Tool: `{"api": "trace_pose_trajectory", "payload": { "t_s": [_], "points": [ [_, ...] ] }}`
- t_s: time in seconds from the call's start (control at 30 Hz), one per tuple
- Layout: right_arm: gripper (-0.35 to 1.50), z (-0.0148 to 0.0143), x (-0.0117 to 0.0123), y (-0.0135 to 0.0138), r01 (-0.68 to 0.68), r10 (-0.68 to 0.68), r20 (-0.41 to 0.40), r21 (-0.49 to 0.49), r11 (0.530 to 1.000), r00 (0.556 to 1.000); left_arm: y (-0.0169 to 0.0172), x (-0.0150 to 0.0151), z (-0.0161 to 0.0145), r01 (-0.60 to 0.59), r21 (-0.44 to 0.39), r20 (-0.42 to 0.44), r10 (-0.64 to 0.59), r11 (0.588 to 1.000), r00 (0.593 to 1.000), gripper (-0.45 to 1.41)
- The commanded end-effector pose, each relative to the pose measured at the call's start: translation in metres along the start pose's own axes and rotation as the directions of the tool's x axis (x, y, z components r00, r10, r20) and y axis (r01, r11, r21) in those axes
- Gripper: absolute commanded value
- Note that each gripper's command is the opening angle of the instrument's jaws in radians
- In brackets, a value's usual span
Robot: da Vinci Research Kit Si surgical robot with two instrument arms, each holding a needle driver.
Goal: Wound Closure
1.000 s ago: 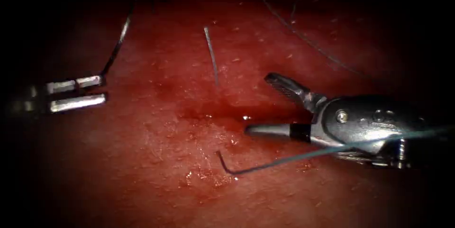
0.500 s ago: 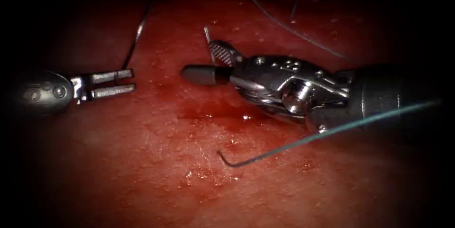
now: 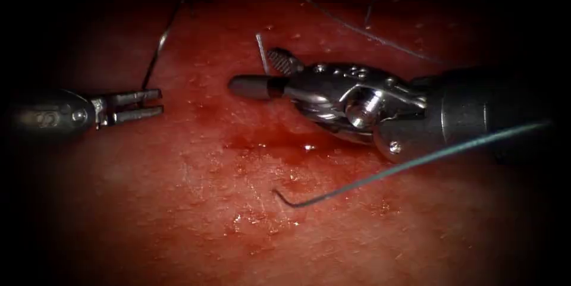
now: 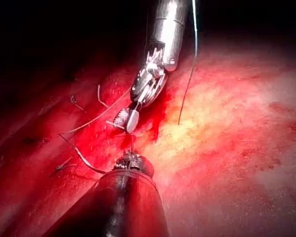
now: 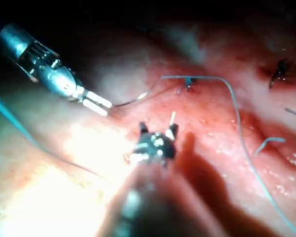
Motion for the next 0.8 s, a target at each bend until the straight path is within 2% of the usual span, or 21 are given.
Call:
{"api": "trace_pose_trajectory", "payload": {
  "t_s": [0.03,0.1,0.13,0.17,0.2,0.23,0.27,0.33,0.37,0.47,0.57,0.67,0.77,0.8],
  "points": [
    [1.03,0.0012,-0.0005,0.0003,0.005,-0.005,-0.003,-0.005,1.000,1.000,0.0001,0.0000,0.0007,-0.009,0.010,0.005,0.009,1.000,1.000,-0.45],
    [1.03,0.0018,-0.0005,0.0007,0.005,-0.005,-0.006,-0.011,1.000,1.000,0.0000,0.0000,0.0007,-0.035,0.019,0.022,0.035,0.999,0.999,-0.38],
    [1.03,0.0020,-0.0004,0.0008,0.005,-0.005,-0.007,-0.014,1.000,1.000,-0.0001,0.0000,0.0007,-0.045,0.024,0.030,0.045,0.999,0.999,-0.20],
    [1.00,0.0022,-0.0003,0.0010,0.005,-0.005,-0.008,-0.018,1.000,1.000,-0.0002,-0.0001,0.0007,-0.049,0.030,0.043,0.048,0.998,0.998,0.19],
    [0.95,0.0024,-0.0003,0.0011,0.004,-0.005,-0.010,-0.022,1.000,1.000,-0.0002,-0.0001,0.0007,-0.047,0.033,0.050,0.046,0.998,0.998,0.41],
    [0.85,0.0024,-0.0002,0.0011,0.004,-0.004,-0.012,-0.029,1.000,1.000,-0.0002,-0.0001,0.0007,-0.045,0.037,0.054,0.043,0.998,0.998,0.52],
    [0.58,0.0023,-0.0002,0.0012,0.004,-0.005,-0.015,-0.036,0.999,1.000,-0.0002,-0.0001,0.0006,-0.042,0.040,0.058,0.040,0.998,0.998,0.74],
    [-0.15,0.0017,-0.0003,0.0012,0.003,-0.005,-0.020,-0.062,0.998,1.000,0.0000,0.0000,0.0003,-0.036,0.048,0.067,0.032,0.998,0.997,0.86],
    [-0.35,0.0013,-0.0003,0.0013,-0.001,-0.001,-0.024,-0.073,0.997,1.000,0.0001,0.0002,0.0002,-0.031,0.053,0.072,0.027,0.998,0.997,0.93],
    [-0.35,0.0007,-0.0002,0.0015,-0.020,0.017,-0.029,-0.103,0.994,0.999,0.0002,0.0007,-0.0002,-0.018,0.046,0.072,0.014,0.999,0.997,1.13],
    [-0.35,0.0004,-0.0001,0.0016,-0.036,0.034,-0.022,-0.124,0.992,0.999,0.0002,0.0015,-0.0004,-0.008,0.044,0.040,0.006,0.999,0.999,1.20],
    [-0.35,0.0002,-0.0001,0.0016,-0.047,0.045,-0.019,-0.118,0.992,0.999,0.0003,0.0024,-0.0008,0.005,0.037,0.009,-0.005,0.999,1.000,1.18],
    [-0.35,-0.0002,0.0002,0.0015,-0.055,0.051,-0.034,-0.111,0.992,0.998,0.0004,0.0033,-0.0013,0.023,0.030,-0.029,-0.022,0.999,0.999,1.06],
    [-0.35,-0.0004,0.0005,0.0015,-0.058,0.055,-0.039,-0.108,0.992,0.998,0.0004,0.0036,-0.0015,0.034,0.033,-0.040,-0.033,0.999,0.999,0.94]
  ]
}}
